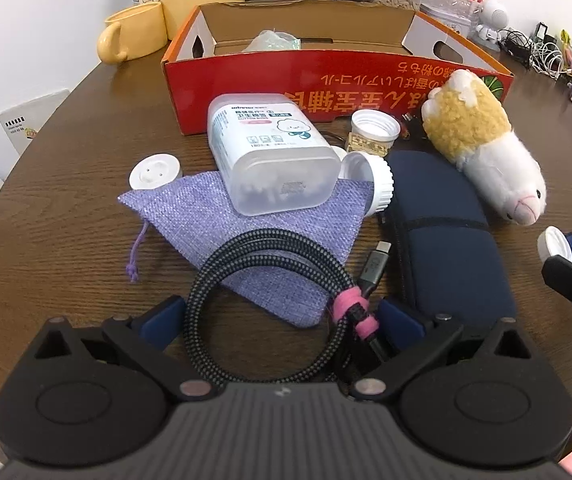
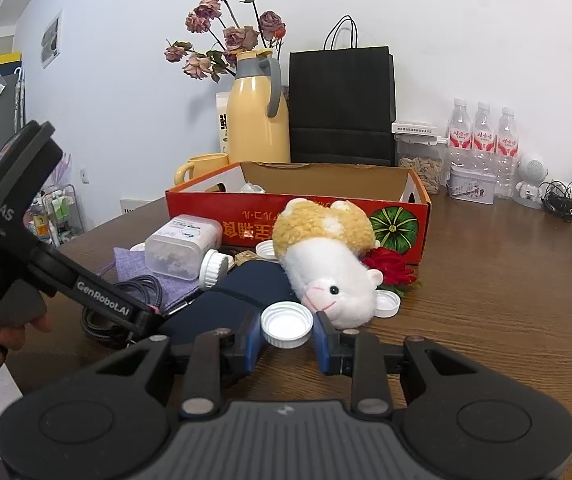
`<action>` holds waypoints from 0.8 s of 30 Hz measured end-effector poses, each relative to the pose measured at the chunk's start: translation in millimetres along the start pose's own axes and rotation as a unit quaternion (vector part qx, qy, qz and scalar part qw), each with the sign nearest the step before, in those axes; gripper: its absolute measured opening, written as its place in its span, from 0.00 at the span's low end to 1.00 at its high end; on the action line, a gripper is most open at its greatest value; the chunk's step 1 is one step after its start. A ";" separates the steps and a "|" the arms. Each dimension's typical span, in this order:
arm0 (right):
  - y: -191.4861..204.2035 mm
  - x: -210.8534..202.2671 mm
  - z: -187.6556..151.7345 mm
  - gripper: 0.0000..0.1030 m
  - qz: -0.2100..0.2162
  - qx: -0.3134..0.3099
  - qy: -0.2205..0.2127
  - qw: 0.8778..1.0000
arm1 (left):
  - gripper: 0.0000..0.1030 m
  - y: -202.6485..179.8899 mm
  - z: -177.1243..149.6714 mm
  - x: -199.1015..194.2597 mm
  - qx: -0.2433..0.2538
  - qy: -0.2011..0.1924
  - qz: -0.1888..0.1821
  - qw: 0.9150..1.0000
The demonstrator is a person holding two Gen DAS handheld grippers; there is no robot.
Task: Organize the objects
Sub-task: 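Grasp the black braided cable with the left gripper while the right gripper holds the cap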
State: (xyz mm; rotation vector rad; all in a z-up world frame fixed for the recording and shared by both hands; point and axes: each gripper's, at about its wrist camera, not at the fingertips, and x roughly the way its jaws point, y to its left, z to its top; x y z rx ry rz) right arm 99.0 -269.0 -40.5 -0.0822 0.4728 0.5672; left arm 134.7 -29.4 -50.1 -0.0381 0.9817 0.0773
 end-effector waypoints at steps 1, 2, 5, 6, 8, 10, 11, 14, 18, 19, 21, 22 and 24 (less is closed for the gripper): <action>-0.4 0.9 -0.2 0.26 0.001 0.000 0.001 1.000 | 1.00 0.8 -1.0 -0.5 0.001 0.001 -0.001 1.000; -0.7 1.8 -0.3 0.26 0.003 0.000 0.001 1.000 | 1.00 1.3 -1.7 -1.0 0.003 0.002 -0.002 1.000; -0.4 4.3 -0.1 0.26 0.006 0.000 0.002 1.000 | 1.00 1.6 -3.6 -2.8 0.007 -0.001 -0.003 1.000; -0.2 4.9 -0.2 0.26 0.008 0.000 0.002 1.000 | 0.99 0.4 -4.8 -3.5 0.009 -0.005 -0.003 1.000; 0.5 5.8 -0.5 0.26 0.010 0.001 0.002 1.000 | 0.93 -0.4 -3.1 -4.2 0.012 -0.013 -0.004 1.000; 0.6 6.2 -0.8 0.26 0.011 0.001 0.003 1.000 | 0.93 2.0 -5.5 -7.2 0.011 -0.016 -0.015 1.000; 0.3 6.3 -0.8 0.26 0.010 0.001 0.004 1.000 | 0.92 3.8 -7.6 -8.7 0.009 -0.021 -0.018 1.000; -0.7 6.4 0.2 0.26 0.008 0.001 0.003 1.000 | 0.92 7.7 -12.5 -13.4 0.004 -0.033 -0.023 0.999; 0.4 6.4 3.6 0.26 0.007 -0.003 0.000 1.000 | 0.91 12.4 -14.9 -33.5 0.005 -0.072 -0.029 0.997; 0.7 6.6 5.8 0.26 0.007 -0.004 -0.003 1.000 | 0.91 13.4 -13.6 -40.4 0.006 -0.086 -0.030 0.996; 0.9 7.8 12.0 0.26 0.005 -0.008 -0.009 1.000 | 0.91 16.5 -6.6 -53.2 0.002 -0.116 -0.033 0.993; 1.0 8.5 15.8 0.26 0.004 -0.010 -0.014 1.000 | 0.91 18.3 -1.4 -58.2 0.000 -0.131 -0.035 0.991; 1.5 10.5 27.1 0.26 0.000 -0.017 -0.029 0.999 | 0.91 22.1 10.8 -68.9 -0.009 -0.162 -0.035 0.986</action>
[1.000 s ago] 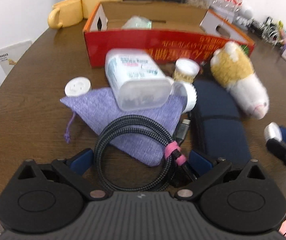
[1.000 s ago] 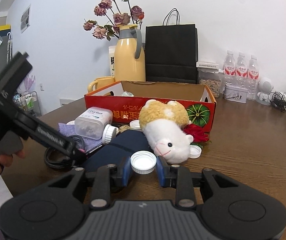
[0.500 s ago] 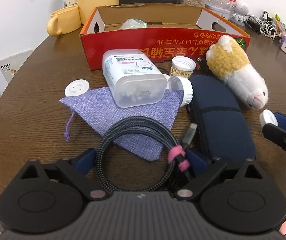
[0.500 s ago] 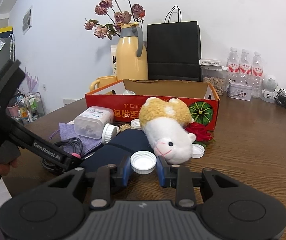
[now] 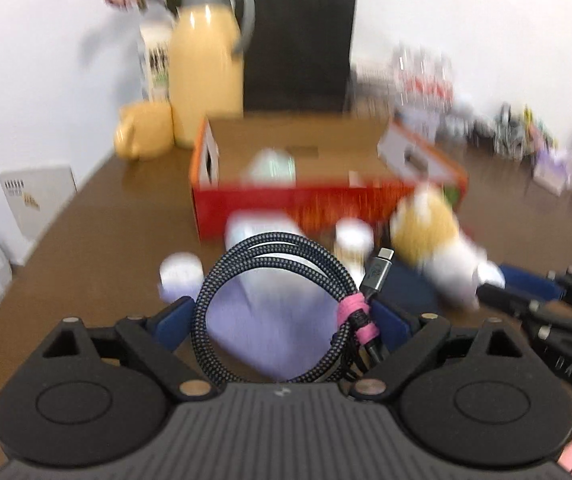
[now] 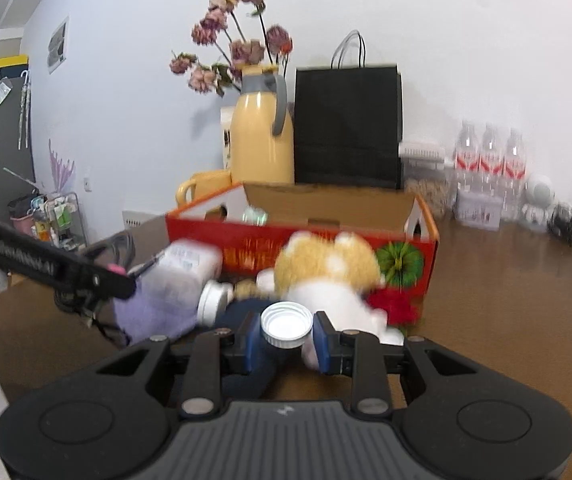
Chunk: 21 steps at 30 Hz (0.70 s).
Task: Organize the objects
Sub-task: 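Grasp the black braided cable with the left gripper while the right gripper holds the cap, then lower the cable and cap into the box and open both grippers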
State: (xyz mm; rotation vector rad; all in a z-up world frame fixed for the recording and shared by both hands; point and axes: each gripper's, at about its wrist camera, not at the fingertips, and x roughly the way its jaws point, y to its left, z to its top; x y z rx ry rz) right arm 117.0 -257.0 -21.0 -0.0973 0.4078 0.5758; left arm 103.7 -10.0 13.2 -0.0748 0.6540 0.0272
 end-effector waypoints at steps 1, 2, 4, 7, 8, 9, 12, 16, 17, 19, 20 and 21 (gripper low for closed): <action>-0.3 1.5 6.3 0.26 -0.002 -0.003 -0.008 1.000 | 0.91 1.7 8.7 -1.6 -0.005 -0.016 -0.001 1.000; -0.5 3.9 14.1 0.26 -0.004 -0.007 -0.018 1.000 | 0.91 2.8 17.8 -2.6 -0.010 -0.031 -0.002 0.999; -1.6 8.8 28.8 0.26 -0.008 -0.015 -0.034 0.999 | 0.91 3.4 35.3 -1.2 -0.019 -0.061 -0.003 0.998; -5.9 22.6 55.3 0.26 -0.017 -0.024 -0.058 0.998 | 0.91 2.7 60.8 7.7 -0.032 -0.091 -0.011 0.995; -7.8 28.7 63.9 0.26 -0.020 -0.025 -0.063 0.997 | 0.91 1.5 69.1 13.1 -0.035 -0.101 -0.012 0.994; -10.6 36.3 73.4 0.26 -0.024 -0.026 -0.068 0.997 | 0.91 -0.7 75.6 18.3 -0.037 -0.110 -0.012 0.993; -21.8 63.8 98.4 0.26 -0.033 -0.022 -0.073 0.997 | 0.91 -5.1 92.6 38.3 -0.048 -0.129 -0.009 0.990; -40.9 108.8 121.1 0.26 -0.048 -0.010 -0.063 0.997 | 0.91 -9.7 110.4 78.6 -0.073 -0.138 -0.015 0.988; -45.0 119.9 122.8 0.26 -0.051 -0.005 -0.058 0.997 | 0.92 -10.8 113.0 89.0 -0.076 -0.140 -0.013 0.987; -54.4 142.0 122.9 0.26 -0.056 0.007 -0.047 0.997 | 0.92 -12.2 115.2 109.2 -0.073 -0.138 -0.003 0.988; -58.6 151.4 120.2 0.26 -0.057 0.011 -0.039 0.998 | 0.92 -13.3 115.8 121.3 -0.064 -0.129 -0.001 0.990; -62.3 160.3 117.1 0.26 -0.056 0.010 -0.028 0.998 | 0.92 -13.0 115.3 130.7 -0.058 -0.118 -0.003 0.991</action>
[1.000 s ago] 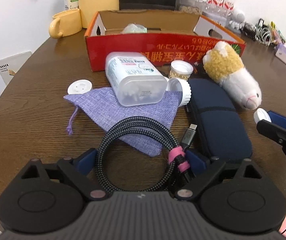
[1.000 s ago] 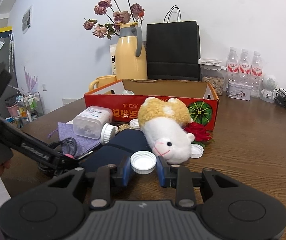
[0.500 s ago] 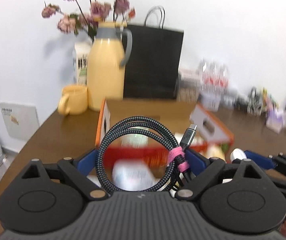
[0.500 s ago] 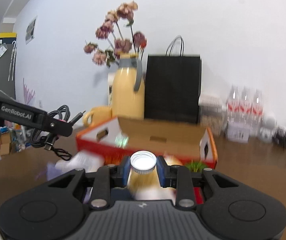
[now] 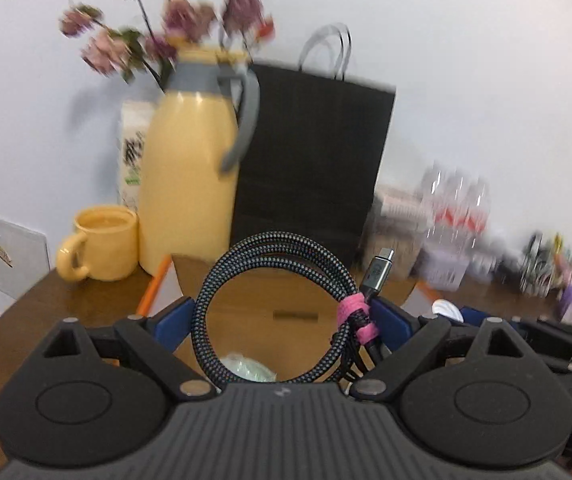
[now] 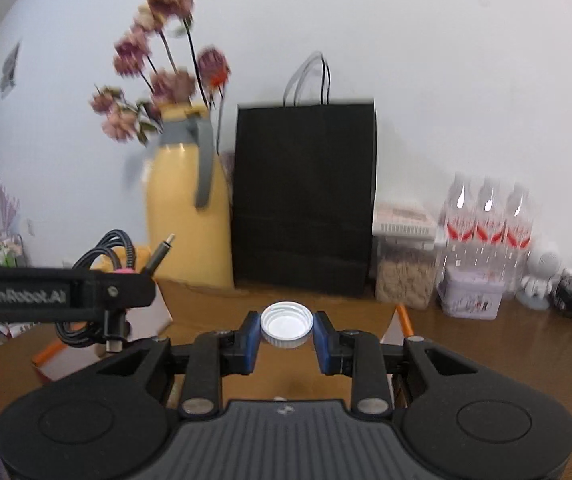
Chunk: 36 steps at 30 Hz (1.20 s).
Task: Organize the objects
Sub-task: 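Lower the cable and cap into the box and open both grippers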
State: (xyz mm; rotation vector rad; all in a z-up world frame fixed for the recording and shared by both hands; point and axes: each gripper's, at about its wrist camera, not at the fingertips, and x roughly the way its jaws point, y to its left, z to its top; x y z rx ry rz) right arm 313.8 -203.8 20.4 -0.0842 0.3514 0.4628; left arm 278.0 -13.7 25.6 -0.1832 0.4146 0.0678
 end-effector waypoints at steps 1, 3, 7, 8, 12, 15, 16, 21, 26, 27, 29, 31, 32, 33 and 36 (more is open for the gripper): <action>-2.8 7.8 -3.7 0.26 0.001 -0.002 0.013 1.000 | 0.92 2.5 -2.4 8.3 0.002 0.010 -0.003 1.000; -7.6 19.9 -8.7 0.26 0.003 -0.004 0.032 0.999 | 0.92 6.4 -6.6 22.3 0.009 0.027 0.001 1.000; -11.3 36.5 -17.4 0.26 0.006 -0.005 0.055 0.998 | 0.92 12.1 -14.9 33.6 0.017 0.034 0.016 0.999; -12.0 39.1 -19.2 0.26 0.006 -0.005 0.060 0.998 | 0.93 13.6 -15.8 35.2 0.014 0.035 0.016 0.999; -12.5 45.9 -25.0 0.44 -0.005 -0.002 0.076 0.997 | 1.00 17.0 -18.4 33.3 0.005 0.025 0.024 0.999; -12.5 43.2 -26.3 0.99 -0.016 -0.002 0.076 0.997 | 1.00 18.1 -17.4 29.8 0.001 0.013 0.031 0.999; -12.0 41.2 -26.7 1.00 -0.020 -0.003 0.073 0.997 | 1.00 18.3 -17.0 29.4 -0.001 0.013 0.032 0.999; -10.8 36.5 -25.2 1.00 -0.021 -0.002 0.068 0.997 | 1.00 17.5 -16.3 28.6 -0.001 0.015 0.032 0.999; -10.3 33.8 -23.4 1.00 -0.022 0.000 0.065 0.998 | 1.00 15.8 -16.7 24.6 0.001 0.009 0.029 1.000; -10.0 31.8 -22.8 1.00 -0.022 0.001 0.061 0.998 | 1.00 15.8 -16.6 23.6 0.001 0.008 0.028 1.000; -9.4 26.6 -21.1 1.00 -0.022 0.002 0.054 0.998 | 1.00 15.8 -15.6 20.2 0.000 0.006 0.026 1.000; -8.9 18.8 -18.7 1.00 -0.023 0.003 0.043 0.999 | 1.00 15.3 -13.6 13.9 -0.001 -0.001 0.023 1.000; -8.5 12.9 -17.5 1.00 -0.023 0.004 0.035 0.999 | 1.00 14.5 -12.2 9.7 -0.001 -0.007 0.020 1.000; -8.3 7.8 -16.4 1.00 -0.023 0.004 0.029 0.999 | 1.00 13.5 -10.8 4.4 0.001 -0.014 0.018 1.000; -7.8 -11.8 -12.0 1.00 -0.024 0.007 0.006 1.000 | 1.00 10.6 -6.8 -12.4 0.006 -0.030 0.012 0.999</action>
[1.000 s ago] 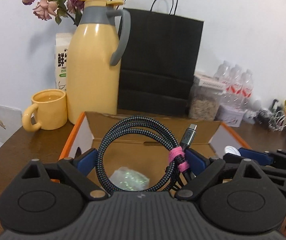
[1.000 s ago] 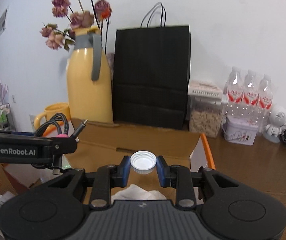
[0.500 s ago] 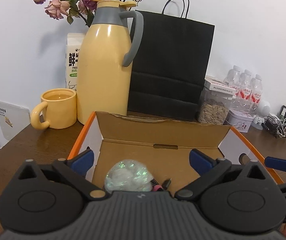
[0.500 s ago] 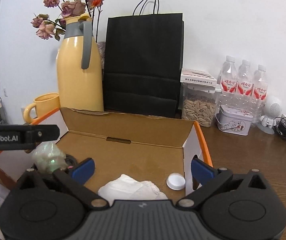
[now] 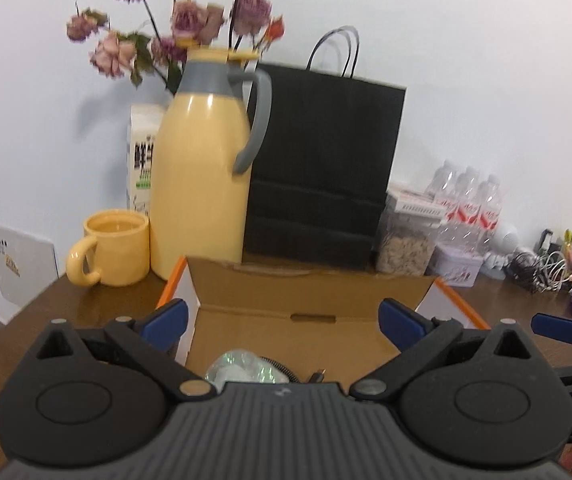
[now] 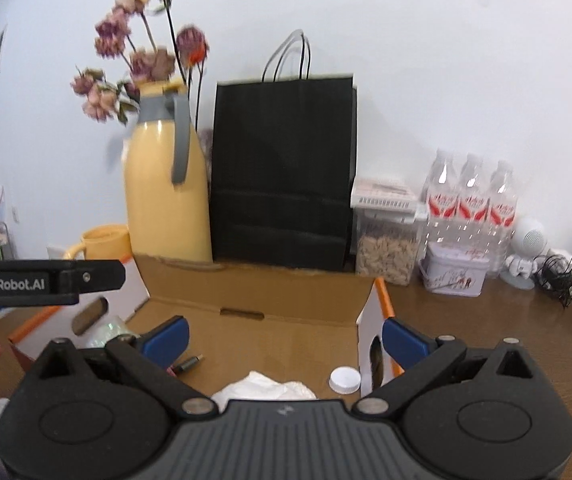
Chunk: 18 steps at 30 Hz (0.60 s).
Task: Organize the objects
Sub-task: 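Lower the cable and cap into the box and open both grippers, then grasp the navy pouch with the right gripper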
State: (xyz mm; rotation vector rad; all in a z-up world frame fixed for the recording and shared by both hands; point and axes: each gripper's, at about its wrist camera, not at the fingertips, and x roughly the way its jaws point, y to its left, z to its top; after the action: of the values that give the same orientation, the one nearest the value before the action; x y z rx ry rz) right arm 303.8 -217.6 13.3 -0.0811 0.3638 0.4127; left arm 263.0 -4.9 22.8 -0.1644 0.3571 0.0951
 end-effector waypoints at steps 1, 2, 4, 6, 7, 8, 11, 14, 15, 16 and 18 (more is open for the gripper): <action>0.0 -6.8 1.5 1.00 0.001 0.001 -0.007 1.000 | 1.00 0.1 1.3 -5.8 0.001 -0.004 -0.003 1.000; -0.4 -13.7 2.7 1.00 0.002 0.003 -0.014 1.000 | 1.00 0.0 1.9 -11.4 0.003 -0.007 -0.005 1.000; -0.8 -28.1 3.3 1.00 0.006 0.005 -0.026 1.000 | 1.00 0.1 1.7 -22.5 0.007 -0.011 -0.007 1.000; -0.3 -41.9 1.5 1.00 0.007 0.004 -0.034 0.999 | 1.00 2.2 -0.3 -32.9 0.011 -0.011 -0.009 1.000; 0.1 -48.4 -0.2 1.00 0.007 0.004 -0.036 0.999 | 1.00 3.8 -1.4 -38.1 0.013 -0.010 -0.009 1.000; 0.7 -54.1 -1.9 1.00 0.008 0.003 -0.037 0.999 | 1.00 5.6 -2.7 -42.9 0.014 -0.008 -0.009 1.000; 4.7 -71.8 -10.0 1.00 0.011 0.000 -0.035 0.999 | 1.00 13.6 -7.4 -56.7 0.016 -0.002 -0.004 1.000; 8.1 -84.5 -20.4 1.00 0.014 -0.002 -0.026 1.000 | 1.00 23.1 -13.0 -70.7 0.016 0.004 0.002 1.000; 8.8 -88.6 -24.7 1.00 0.015 -0.003 -0.021 1.000 | 1.00 26.7 -15.4 -75.6 0.017 0.006 0.004 1.000; 9.5 -92.6 -29.2 1.00 0.015 -0.004 -0.016 1.000 | 1.00 30.2 -18.1 -80.4 0.018 0.008 0.006 1.000; 10.5 -100.4 -38.4 1.00 0.016 -0.004 -0.007 1.000 | 1.00 36.6 -23.5 -89.1 0.019 0.014 0.012 1.000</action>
State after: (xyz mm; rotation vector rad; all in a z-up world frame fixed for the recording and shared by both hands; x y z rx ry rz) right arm 201.3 -251.7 13.7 -0.0805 0.3499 0.4463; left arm 167.4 21.3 27.5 -0.1233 0.3878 0.1103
